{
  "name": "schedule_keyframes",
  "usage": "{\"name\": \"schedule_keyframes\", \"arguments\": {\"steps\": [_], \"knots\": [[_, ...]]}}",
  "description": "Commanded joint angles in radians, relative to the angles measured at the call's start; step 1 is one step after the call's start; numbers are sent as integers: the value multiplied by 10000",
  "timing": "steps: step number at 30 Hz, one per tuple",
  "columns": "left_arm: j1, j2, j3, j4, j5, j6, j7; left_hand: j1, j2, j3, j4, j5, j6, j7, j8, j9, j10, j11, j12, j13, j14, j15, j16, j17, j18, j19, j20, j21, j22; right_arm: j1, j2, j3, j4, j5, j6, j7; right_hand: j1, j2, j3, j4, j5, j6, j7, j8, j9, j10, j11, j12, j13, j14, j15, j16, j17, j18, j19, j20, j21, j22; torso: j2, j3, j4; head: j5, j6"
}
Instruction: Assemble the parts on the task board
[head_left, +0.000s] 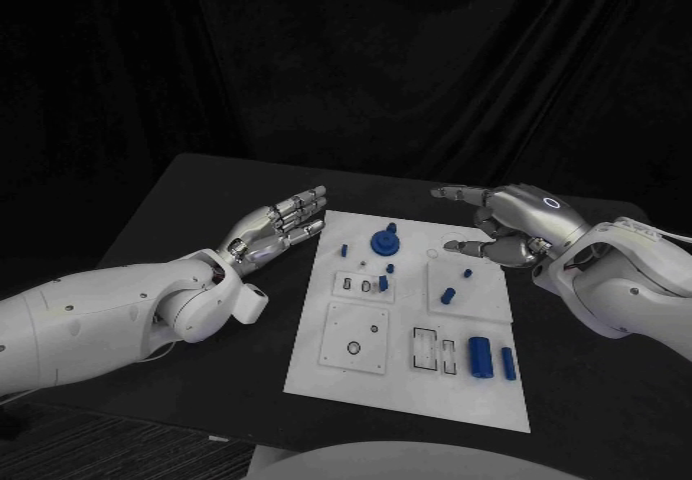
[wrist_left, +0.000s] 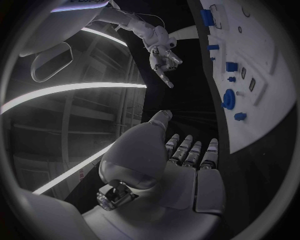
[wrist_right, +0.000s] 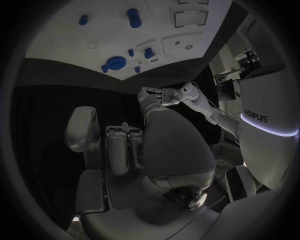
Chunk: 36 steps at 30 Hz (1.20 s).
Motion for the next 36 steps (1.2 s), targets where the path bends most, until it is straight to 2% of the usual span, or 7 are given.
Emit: {"name": "schedule_keyframes", "arguments": {"steps": [1, 4, 16, 20, 22, 25, 36], "knots": [[352, 47, 35, 68, -636, -788, -274, -23, -148, 216, 123, -174, -146, 16, 6, -6, 1937, 280, 693, 1343, 1576, 177, 565, 511, 11, 645, 10, 416, 193, 38, -148, -19, -24, -50, -100, -282, 151, 45, 96, 7, 41, 88, 100, 3, 0, 1058, 19, 25, 2634, 926, -5, 26, 2316, 129, 36, 15, 10, 1526, -46, 15, -2, -75, 96], [641, 99, 36, 42, -1077, -838, -850, -71, -287, 301, 424, -701, -350, 43, -21, -25, 3549, 870, 2429, 2153, 5268, 561, 2364, 1647, -301, 2394, 66, 1434, 649, 48, -221, -30, -109, -50, 67, -379, 330, 95, 154, -51, 109, 390, 137, 79, 46, 1058, 47, 25, 2634, 941, 19, 69, 2356, 114, 72, 35, 90, 1549, -88, 28, -51, -87, 171], [1729, 551, 36, -249, -2877, 1430, -6155, -2267, -425, -1624, 2203, -4784, 1968, 1234, 644, 257, 6344, -536, 11351, 8429, 7929, -844, 11475, 6249, 166, 8507, -959, 4707, 2083, -236, -306, -46, -525, -51, 414, -560, 437, 146, 162, -46, 112, 1081, 164, 244, 156, 1058, 75, 25, 2634, 947, 44, 83, 2369, 110, 97, 62, 116, 1558, -348, 182, -440, 106, 7], [1873, 676, 36, -267, -2998, 1833, -7313, -2018, -172, -2191, 2198, -4786, 3330, 1534, 1892, 420, 11200, -729, 14526, 13164, 13859, -1081, 15412, 14278, -40, 8747, -1289, 7572, 4137, -340, -221, -47, -707, -51, 492, -548, 450, 164, 166, -39, 133, 1135, 166, 260, 159, 1058, 77, 25, 2634, 944, 46, 72, 2358, 117, 88, 65, 80, 1550, -410, 243, -524, 195, -48], [1925, 732, 37, -230, -3208, 1921, -7850, -1888, -117, -2373, 2196, -4689, 3373, 1580, 2471, 421, 12097, -621, 14831, 13812, 14928, -1021, 15515, 15324, -163, 7888, -1363, 9737, 6035, -429, -150, -48, -844, -51, 524, -530, 450, 171, 166, -33, 148, 1128, 166, 259, 154, 1058, 77, 25, 2634, 940, 47, 57, 2345, 117, 89, 66, 81, 1550, -435, 277, -591, 257, -94], [1972, 852, 37, -204, -3731, 2011, -8465, -1708, -92, -2233, 2116, -4501, 3591, 1671, 3173, 534, 13335, -640, 15131, 14523, 15173, -1016, 15511, 15538, -1192, 12447, -1365, 14199, 12972, -564, -94, -48, -990, -51, 519, -472, 440, 184, 162, -13, 180, 1161, 176, 263, 154, 1058, 82, 25, 2634, 938, 49, 50, 2339, 124, 79, 67, 42, 1541, -492, 347, -781, 419, -194], [2025, 1831, 39, -504, -5684, 2547, -10840, -2783, -243, -2281, 2123, -4885, 4686, 1507, 5162, 2012, 13683, -766, 15209, 14732, 15173, -1202, 15511, 15538, -1701, 15093, -1225, 15251, 15430, -804, -12, -48, -1165, -51, 408, -166, 409, 212, 123, 74, 377, 1856, 227, 410, 249, 1058, 119, 25, 2634, 952, 73, 85, 2371, 118, 113, 87, 74, 1550, -569, 611, -1206, 782, -576]]}}
